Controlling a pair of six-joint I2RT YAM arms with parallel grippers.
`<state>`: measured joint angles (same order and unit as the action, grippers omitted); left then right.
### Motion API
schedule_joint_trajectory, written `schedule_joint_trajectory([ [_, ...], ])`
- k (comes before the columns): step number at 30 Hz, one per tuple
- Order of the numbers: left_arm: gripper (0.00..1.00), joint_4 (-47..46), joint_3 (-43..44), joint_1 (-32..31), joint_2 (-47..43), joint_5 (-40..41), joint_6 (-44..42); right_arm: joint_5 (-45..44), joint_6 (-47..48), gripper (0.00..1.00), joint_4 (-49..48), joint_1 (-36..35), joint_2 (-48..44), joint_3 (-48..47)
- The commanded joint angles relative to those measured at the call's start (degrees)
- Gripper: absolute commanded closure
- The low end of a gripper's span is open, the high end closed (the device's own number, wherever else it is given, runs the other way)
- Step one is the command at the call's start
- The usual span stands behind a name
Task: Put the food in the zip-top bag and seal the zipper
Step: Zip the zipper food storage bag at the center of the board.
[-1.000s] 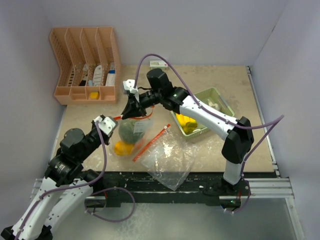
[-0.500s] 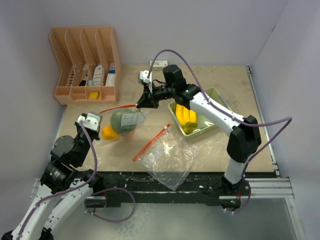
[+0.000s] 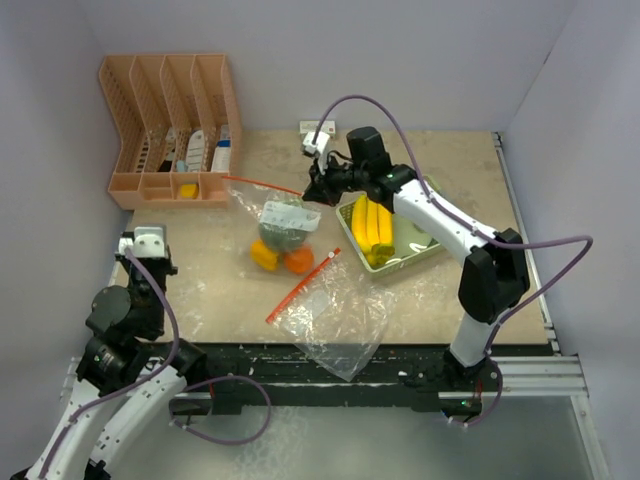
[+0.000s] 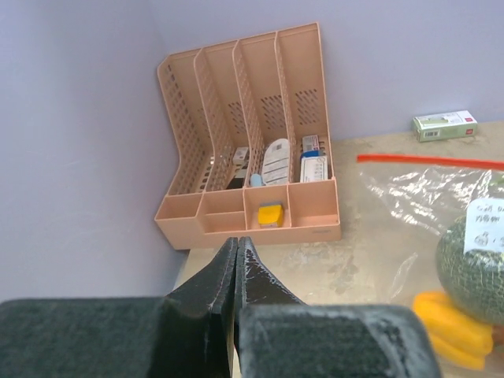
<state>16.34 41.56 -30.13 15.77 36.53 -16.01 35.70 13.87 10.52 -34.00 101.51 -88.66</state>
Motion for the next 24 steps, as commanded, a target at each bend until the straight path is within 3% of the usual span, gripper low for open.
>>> schedule_joint_trajectory([
  [1, 1.00, -2.5, 1.2, 0.2, 0.3, 1.4, -0.9, -3.1, -1.7, 1.00, 0.0, 1.7, -1.0, -0.4],
  [7, 1.00, -2.4, 3.3, 0.2, 8.0, -19.1, -3.3, 5.9, 2.3, 1.00, 0.4, 1.7, -2.8, 0.0],
  [8, 0.95, -2.2, 4.4, 0.2, 10.1, -24.3, -3.4, 7.8, 2.8, 1.00, 0.3, 1.7, -3.4, 0.2],
  [10, 0.60, -1.9, 7.1, 0.2, 14.4, -32.7, -4.8, 11.6, 4.0, 1.00, -0.1, 1.7, -4.9, 1.0],
  [11, 0.57, -1.9, 8.9, 0.2, 17.3, -37.0, -6.0, 13.2, 4.3, 1.00, -0.1, 1.6, -5.5, 1.3],
  [18, 0.50, -0.4, 16.6, 0.2, 29.6, -55.3, -18.3, 16.9, 10.2, 1.00, 7.3, 0.8, -7.1, -0.2],
  [24, 0.49, 8.2, 22.8, 0.2, 40.3, -61.6, -21.1, 16.9, 12.4, 1.00, 8.9, 0.6, -9.3, 0.6],
])
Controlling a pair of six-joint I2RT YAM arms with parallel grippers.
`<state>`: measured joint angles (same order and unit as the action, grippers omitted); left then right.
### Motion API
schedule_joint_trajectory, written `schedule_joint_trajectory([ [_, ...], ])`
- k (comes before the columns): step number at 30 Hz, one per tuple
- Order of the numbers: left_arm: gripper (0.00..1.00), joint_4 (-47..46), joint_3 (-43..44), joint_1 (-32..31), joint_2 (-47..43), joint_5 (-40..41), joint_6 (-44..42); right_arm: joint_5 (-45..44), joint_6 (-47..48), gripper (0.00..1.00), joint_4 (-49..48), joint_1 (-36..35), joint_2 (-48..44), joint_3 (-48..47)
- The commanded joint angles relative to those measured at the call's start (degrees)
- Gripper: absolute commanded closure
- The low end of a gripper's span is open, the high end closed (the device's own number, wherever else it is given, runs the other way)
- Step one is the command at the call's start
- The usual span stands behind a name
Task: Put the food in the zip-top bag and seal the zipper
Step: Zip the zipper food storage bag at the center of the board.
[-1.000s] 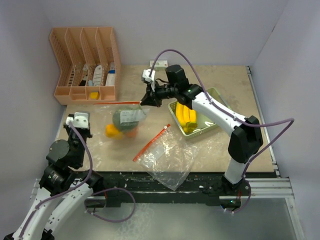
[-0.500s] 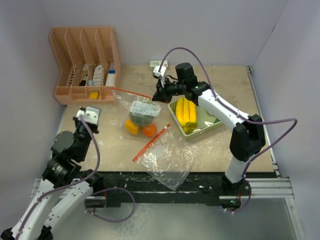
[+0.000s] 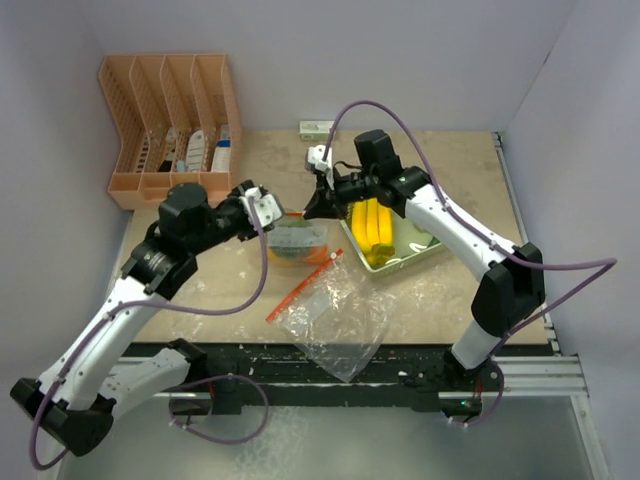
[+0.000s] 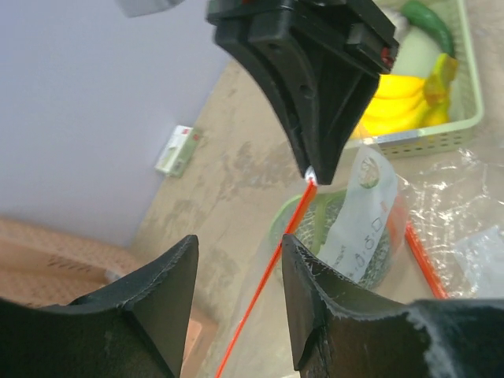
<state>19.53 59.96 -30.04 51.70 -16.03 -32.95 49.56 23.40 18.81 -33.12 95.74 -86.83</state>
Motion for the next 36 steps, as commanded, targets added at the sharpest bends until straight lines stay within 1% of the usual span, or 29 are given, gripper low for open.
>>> schedule_joint_trajectory([
  [1, 0.49, 5.6, 4.5, 0.1, 5.0, -10.6, -3.7, 2.5, 2.6, 1.00, 0.1, -0.3, -4.0, -1.0],
  [4, 0.48, 3.6, 2.4, 0.1, 4.5, -14.7, -2.1, 1.4, 2.4, 1.00, -0.3, -0.3, -4.7, -0.5],
  [6, 0.47, 2.5, 0.6, 0.1, 3.8, -15.8, -2.3, 1.3, 2.4, 1.00, -0.1, -0.3, -4.8, -0.5],
  [9, 0.34, 2.6, -0.3, 0.1, 5.1, -12.7, -2.9, 1.7, 2.7, 1.00, 0.3, -0.3, -4.8, -0.5],
  [14, 0.35, 3.5, -0.7, 0.1, 7.1, -11.8, -3.7, 1.8, 3.0, 1.00, 0.5, -0.2, -5.2, -0.1],
  [17, 0.34, 2.8, -1.2, 0.1, 7.9, -8.3, -3.3, 2.2, 3.3, 1.00, 1.0, -0.2, -5.5, -0.1],
  [22, 0.34, 2.7, -1.5, 0.1, 9.7, -6.4, -2.8, 2.6, 4.2, 1.00, 1.6, -0.2, -5.4, 0.0],
  [25, 0.34, 2.5, -1.0, 0.1, 11.0, -3.4, -1.9, 2.9, 4.9, 1.00, 2.2, -0.3, -5.2, 0.0],
  [29, 0.36, 2.6, -0.1, 0.1, 12.2, -3.2, -1.5, 4.0, 5.9, 1.00, 3.5, -0.3, -4.8, -0.1],
  [30, 0.41, 2.9, 0.1, 0.1, 12.7, -3.4, -1.5, 4.4, 6.3, 1.00, 4.1, -0.3, -4.7, -0.2],
  [31, 0.51, 3.4, 0.3, 0.1, 13.2, -3.6, -1.7, 4.8, 6.4, 1.00, 4.4, -0.3, -4.8, -0.2],
  [33, 0.79, 5.1, 1.7, 0.1, 15.0, -3.8, -1.7, 4.9, 6.3, 1.00, 4.3, -0.3, -4.9, 0.0],
  [34, 0.90, 6.0, 2.6, 0.1, 15.8, -3.9, -1.5, 4.9, 6.1, 1.00, 4.1, -0.3, -5.0, 0.0],
  [35, 0.99, 6.8, 3.3, 0.1, 16.5, -3.9, -1.1, 4.9, 5.8, 1.00, 3.7, -0.3, -5.0, 0.1],
  [36, 1.00, 7.6, 4.0, 0.1, 17.1, -4.0, -0.7, 4.6, 5.5, 1.00, 3.4, -0.3, -4.9, 0.2],
])
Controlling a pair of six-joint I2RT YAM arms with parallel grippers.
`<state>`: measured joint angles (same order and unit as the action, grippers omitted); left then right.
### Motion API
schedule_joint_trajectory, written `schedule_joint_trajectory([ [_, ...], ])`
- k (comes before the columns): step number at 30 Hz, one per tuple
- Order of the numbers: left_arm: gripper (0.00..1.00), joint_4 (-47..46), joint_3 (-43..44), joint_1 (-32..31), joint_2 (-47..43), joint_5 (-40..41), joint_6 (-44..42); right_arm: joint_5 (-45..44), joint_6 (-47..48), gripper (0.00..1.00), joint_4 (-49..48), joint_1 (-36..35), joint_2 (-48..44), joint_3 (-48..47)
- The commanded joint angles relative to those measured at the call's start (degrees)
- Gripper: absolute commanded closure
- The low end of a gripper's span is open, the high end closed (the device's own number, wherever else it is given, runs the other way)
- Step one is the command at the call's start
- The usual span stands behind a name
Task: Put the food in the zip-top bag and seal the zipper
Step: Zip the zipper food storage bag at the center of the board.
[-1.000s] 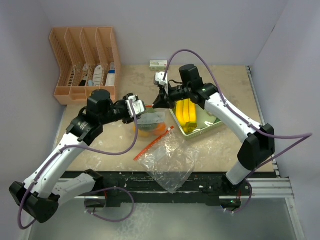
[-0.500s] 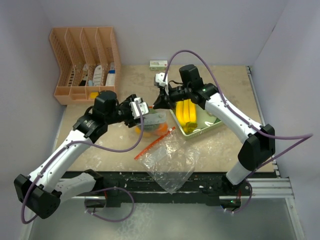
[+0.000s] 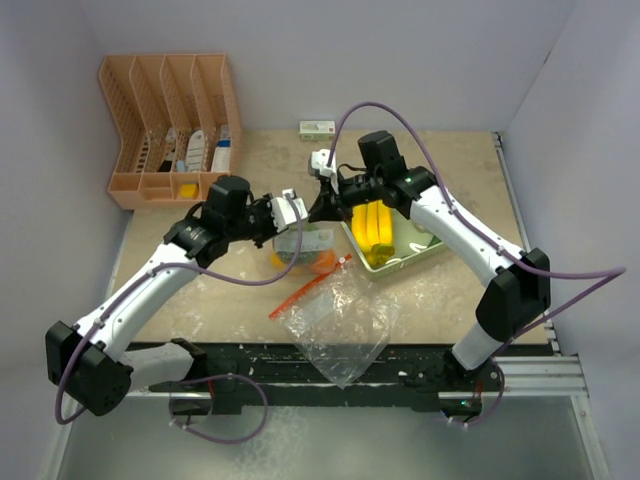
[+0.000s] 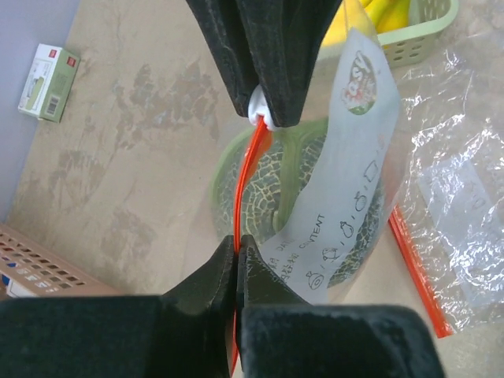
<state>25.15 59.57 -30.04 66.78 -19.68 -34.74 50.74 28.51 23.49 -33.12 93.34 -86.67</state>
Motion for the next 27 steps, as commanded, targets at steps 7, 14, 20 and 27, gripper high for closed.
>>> schedule_joint_trajectory([
  [7, 1.00, 3.8, 4.9, 0.2, 0.4, 7.2, 2.9, -4.2, -2.8, 1.00, -5.3, 0.0, -2.3, 1.7],
  [14, 1.00, 2.2, 1.9, 0.2, -5.0, 14.1, 2.8, -7.7, -3.4, 1.00, -6.0, 0.9, -1.9, 2.0],
  [20, 1.00, 2.3, 1.0, 0.8, -5.9, 16.7, 2.5, -8.7, -3.6, 1.00, -6.1, 1.6, -2.2, 2.3],
  [27, 1.00, 2.2, 0.7, 2.0, -5.9, 19.0, 3.1, -12.1, -3.9, 1.00, -6.3, 1.9, -1.6, 2.6],
])
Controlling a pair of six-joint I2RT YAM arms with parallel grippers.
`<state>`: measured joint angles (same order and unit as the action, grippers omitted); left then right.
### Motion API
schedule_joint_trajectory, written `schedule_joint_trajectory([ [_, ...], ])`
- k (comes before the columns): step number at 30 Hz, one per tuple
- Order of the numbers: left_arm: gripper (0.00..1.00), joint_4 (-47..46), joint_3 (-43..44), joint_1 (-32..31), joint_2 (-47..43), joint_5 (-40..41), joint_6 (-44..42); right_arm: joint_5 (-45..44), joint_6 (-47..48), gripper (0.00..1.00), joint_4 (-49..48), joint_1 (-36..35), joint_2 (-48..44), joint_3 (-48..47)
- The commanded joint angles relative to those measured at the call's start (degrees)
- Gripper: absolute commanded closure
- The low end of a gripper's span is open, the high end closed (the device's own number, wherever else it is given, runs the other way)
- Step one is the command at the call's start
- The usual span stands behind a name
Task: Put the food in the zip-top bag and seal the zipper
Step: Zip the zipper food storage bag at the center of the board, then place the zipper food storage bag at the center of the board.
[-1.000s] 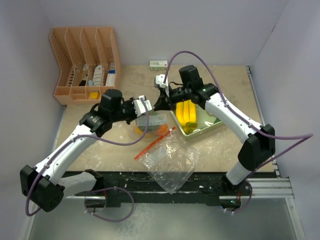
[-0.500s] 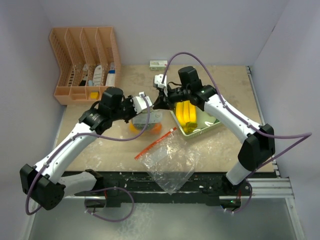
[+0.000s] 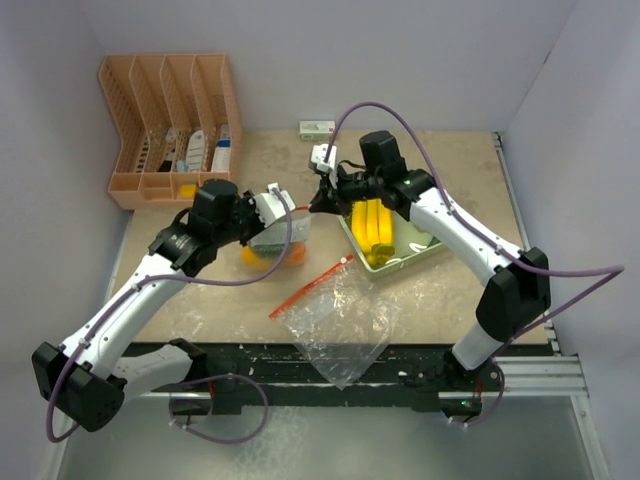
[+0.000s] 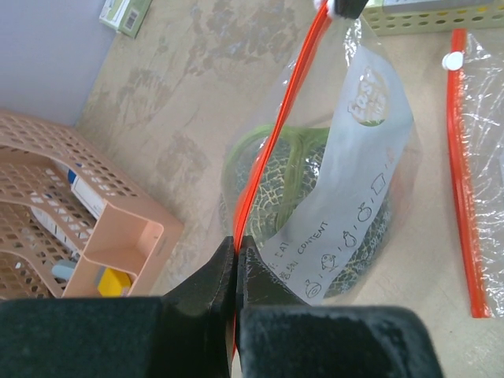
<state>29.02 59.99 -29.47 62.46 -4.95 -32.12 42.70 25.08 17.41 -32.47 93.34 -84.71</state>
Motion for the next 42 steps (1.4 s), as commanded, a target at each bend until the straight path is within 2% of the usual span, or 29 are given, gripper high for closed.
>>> schedule_joint_trajectory([
  [1, 1.00, -1.6, 0.2, 1.5, -1.6, 4.4, 0.6, -4.0, -0.6, 1.00, -0.3, 1.3, -1.4, 0.6],
  [4, 1.00, -1.8, 0.3, 1.7, -1.6, 3.7, 1.0, -3.0, -0.8, 1.00, -0.3, 1.4, -1.2, 0.3],
  [8, 1.00, -2.7, 0.1, 1.7, -1.5, 3.1, 2.0, -1.3, -3.9, 0.66, -2.4, 1.4, -2.6, -0.2],
  [10, 1.00, -3.0, 0.3, 1.7, -1.3, 4.4, 3.2, -2.2, -7.6, 0.56, -5.7, 1.4, -3.8, 0.2],
  [11, 1.00, -3.1, 0.4, 1.7, -1.2, 6.0, 4.5, -5.5, -10.2, 0.48, -8.5, 1.4, -4.3, 0.5],
  [13, 1.00, -3.2, 1.0, 1.7, -1.2, 10.6, 8.0, -13.0, -14.3, 0.43, -11.7, 1.4, -5.2, 0.9],
  [15, 1.00, -2.7, 1.7, 1.8, -1.5, 15.9, 10.7, -20.2, -17.8, 0.33, -14.8, 1.5, -6.2, 1.9],
  [18, 1.00, -1.6, 2.6, 1.9, -2.5, 25.4, 15.5, -28.1, -22.9, 0.02, -19.2, 1.7, -8.2, 5.0],
  [21, 1.00, 1.5, 3.1, 3.3, -3.5, 34.1, 20.2, -30.5, -26.7, 0.01, -19.2, 1.7, -8.2, 5.5],
  [25, 0.99, 6.5, 3.1, 10.3, -5.1, 37.9, 28.2, -31.1, -30.5, 0.01, -14.9, 1.7, -5.6, 4.2],
  [26, 0.94, 6.5, 2.5, 11.9, -6.0, 39.0, 30.9, -31.3, -31.6, 0.00, -14.1, 1.7, -4.9, 4.1],
  [27, 0.65, 6.1, 1.7, 12.8, -7.1, 39.3, 32.6, -32.6, -32.0, 0.00, -13.0, 1.7, -4.3, 3.7],
  [28, 0.21, 5.3, 0.9, 13.5, -8.2, 38.8, 33.6, -34.4, -31.8, 0.00, -11.8, 1.5, -3.5, 3.3],
  [29, 0.02, 4.6, 0.3, 13.9, -9.0, 38.1, 34.5, -34.5, -32.3, 0.00, -10.5, 1.2, -2.7, 2.7],
  [32, 0.01, 2.9, 0.1, 14.2, -11.6, 34.0, 37.1, -34.9, -32.9, 0.00, -7.8, -1.3, -0.9, 2.5],
  [37, 0.01, -2.8, 0.5, 14.3, -15.8, 22.4, 38.4, -42.4, -36.0, 0.01, -4.4, -9.5, -0.1, 5.1],
  [40, 0.01, -5.1, 0.1, 14.2, -15.8, 14.9, 39.0, -44.8, -42.3, 0.01, -3.9, -13.3, -0.1, 8.5],
  [42, 0.01, -6.1, -0.7, 14.2, -15.2, 11.6, 39.6, -45.6, -49.7, 0.03, -5.4, -15.0, -0.4, 12.3],
])
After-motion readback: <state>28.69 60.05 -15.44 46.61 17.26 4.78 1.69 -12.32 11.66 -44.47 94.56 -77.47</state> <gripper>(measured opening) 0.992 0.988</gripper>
